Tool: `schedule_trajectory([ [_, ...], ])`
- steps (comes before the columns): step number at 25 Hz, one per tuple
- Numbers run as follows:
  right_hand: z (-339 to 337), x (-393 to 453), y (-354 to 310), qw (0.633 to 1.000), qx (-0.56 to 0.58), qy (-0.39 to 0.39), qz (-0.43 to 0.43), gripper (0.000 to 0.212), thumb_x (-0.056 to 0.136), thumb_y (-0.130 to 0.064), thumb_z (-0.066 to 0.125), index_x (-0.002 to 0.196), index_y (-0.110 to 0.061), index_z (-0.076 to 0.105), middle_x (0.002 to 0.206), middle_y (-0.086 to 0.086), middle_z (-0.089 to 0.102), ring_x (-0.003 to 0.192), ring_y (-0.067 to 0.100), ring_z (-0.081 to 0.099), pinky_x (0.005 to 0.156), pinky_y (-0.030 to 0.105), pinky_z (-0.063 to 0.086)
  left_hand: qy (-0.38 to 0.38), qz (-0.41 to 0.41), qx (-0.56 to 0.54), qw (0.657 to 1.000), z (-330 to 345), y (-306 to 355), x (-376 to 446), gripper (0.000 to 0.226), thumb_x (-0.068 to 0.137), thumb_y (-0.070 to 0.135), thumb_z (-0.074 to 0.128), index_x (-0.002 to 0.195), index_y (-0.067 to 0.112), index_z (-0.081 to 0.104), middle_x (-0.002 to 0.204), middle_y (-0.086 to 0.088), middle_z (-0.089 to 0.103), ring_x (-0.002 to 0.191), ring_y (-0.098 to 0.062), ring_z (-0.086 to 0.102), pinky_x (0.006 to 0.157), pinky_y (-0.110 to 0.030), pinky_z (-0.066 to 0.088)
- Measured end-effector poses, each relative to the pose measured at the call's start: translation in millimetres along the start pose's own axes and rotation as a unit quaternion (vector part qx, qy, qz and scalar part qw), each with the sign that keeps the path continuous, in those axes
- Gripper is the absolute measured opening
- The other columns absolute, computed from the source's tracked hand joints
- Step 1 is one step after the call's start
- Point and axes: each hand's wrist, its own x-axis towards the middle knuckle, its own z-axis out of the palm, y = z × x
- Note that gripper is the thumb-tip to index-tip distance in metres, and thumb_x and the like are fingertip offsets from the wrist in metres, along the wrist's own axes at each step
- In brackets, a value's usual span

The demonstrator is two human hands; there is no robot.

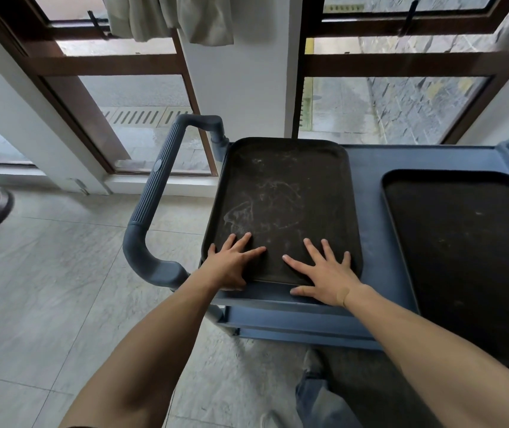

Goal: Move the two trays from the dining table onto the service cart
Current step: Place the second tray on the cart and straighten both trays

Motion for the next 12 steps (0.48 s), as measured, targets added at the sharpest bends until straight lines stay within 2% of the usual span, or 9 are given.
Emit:
schedule_trajectory([
  [3, 1.7, 2.2, 1.1, 1.0, 0.004, 0.003, 0.005, 0.076, 0.082, -0.08, 0.033, 0.141, -0.063, -0.011, 0.161, 0.002, -0.023, 0.144, 0.04, -0.02, 0.107, 0.075, 0.005, 0.006, 0.005, -0.013, 1.0, -2.1, -6.1, -1.3, 0.094, 0.082, 0.036, 0.07, 0.154, 0.047, 0.012, 0.167, 0.006, -0.008, 0.153, -0.026, -0.008, 0.119, -0.062, 0.006],
  [6, 9.8, -3.9, -4.2, 0.999, 0.033, 0.019, 0.023, 0.071, 0.081, -0.083, 0.025, 0.141, -0.064, -0.006, 0.162, -0.001, -0.021, 0.145, 0.036, -0.021, 0.107, 0.075, 0.002, 0.04, 0.009, -0.017, 0.999, 12.6, -3.7, -8.6, 0.082, 0.085, 0.06, 0.054, 0.154, 0.05, 0.01, 0.168, 0.006, -0.008, 0.153, -0.023, -0.01, 0.121, -0.057, 0.0],
  [9, 14.9, -13.1, -8.5, 0.997, 0.067, 0.009, 0.029, 0.091, 0.061, -0.099, 0.018, 0.142, -0.063, -0.004, 0.161, -0.003, -0.023, 0.144, 0.035, -0.024, 0.105, 0.074, -0.003, 0.037, 0.021, -0.026, 0.999, 25.1, -2.7, -19.0, 0.091, 0.073, 0.091, 0.032, 0.152, 0.055, 0.005, 0.166, 0.008, -0.013, 0.152, -0.02, -0.016, 0.121, -0.052, -0.007],
  [11, 18.4, -18.9, -10.6, 0.998, 0.048, -0.003, 0.031, 0.104, 0.054, -0.101, 0.027, 0.143, -0.061, -0.01, 0.16, -0.002, -0.027, 0.143, 0.037, -0.026, 0.104, 0.076, -0.003, 0.026, 0.04, -0.002, 0.999, 30.9, -3.7, -25.1, 0.103, 0.064, 0.098, 0.03, 0.151, 0.055, -0.003, 0.165, 0.008, -0.019, 0.151, -0.021, -0.019, 0.122, -0.05, -0.007],
  [12, 21.3, -20.8, -12.2, 0.999, 0.032, -0.003, 0.033, 0.106, 0.056, -0.098, 0.035, 0.143, -0.059, -0.013, 0.159, -0.001, -0.028, 0.142, 0.039, -0.027, 0.104, 0.076, -0.003, 0.03, 0.047, 0.026, 0.998, 34.8, -4.3, -27.9, 0.106, 0.064, 0.097, 0.035, 0.151, 0.054, -0.007, 0.164, 0.006, -0.022, 0.151, -0.024, -0.02, 0.122, -0.051, -0.006],
])
